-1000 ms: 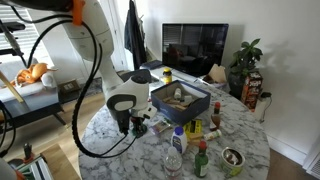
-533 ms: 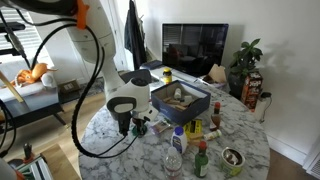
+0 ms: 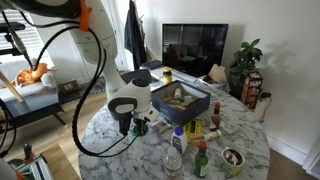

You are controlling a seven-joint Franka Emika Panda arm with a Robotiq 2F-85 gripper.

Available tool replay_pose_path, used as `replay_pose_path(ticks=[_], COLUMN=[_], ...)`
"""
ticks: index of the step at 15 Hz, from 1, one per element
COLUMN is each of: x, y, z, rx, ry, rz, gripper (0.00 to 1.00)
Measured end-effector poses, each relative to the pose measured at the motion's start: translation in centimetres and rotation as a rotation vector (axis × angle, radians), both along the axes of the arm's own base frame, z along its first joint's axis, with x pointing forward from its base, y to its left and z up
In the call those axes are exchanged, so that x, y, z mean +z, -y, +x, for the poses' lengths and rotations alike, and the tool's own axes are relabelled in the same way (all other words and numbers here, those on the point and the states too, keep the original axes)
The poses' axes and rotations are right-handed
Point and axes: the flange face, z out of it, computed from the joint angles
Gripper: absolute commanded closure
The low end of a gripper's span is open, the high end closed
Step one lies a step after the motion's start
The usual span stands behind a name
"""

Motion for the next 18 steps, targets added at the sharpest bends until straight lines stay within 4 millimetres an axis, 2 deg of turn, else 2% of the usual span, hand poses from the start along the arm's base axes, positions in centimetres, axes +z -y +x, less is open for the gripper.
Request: replay_pose_path(ticks=[10, 18], x=[0.2, 3.7], y=[0.2, 1.1], z=[0.3, 0.8], rx=[-0.008, 0.101], ry=[0.006, 0.070], rz=[-0.005, -0.109], gripper=[0.98, 0.98])
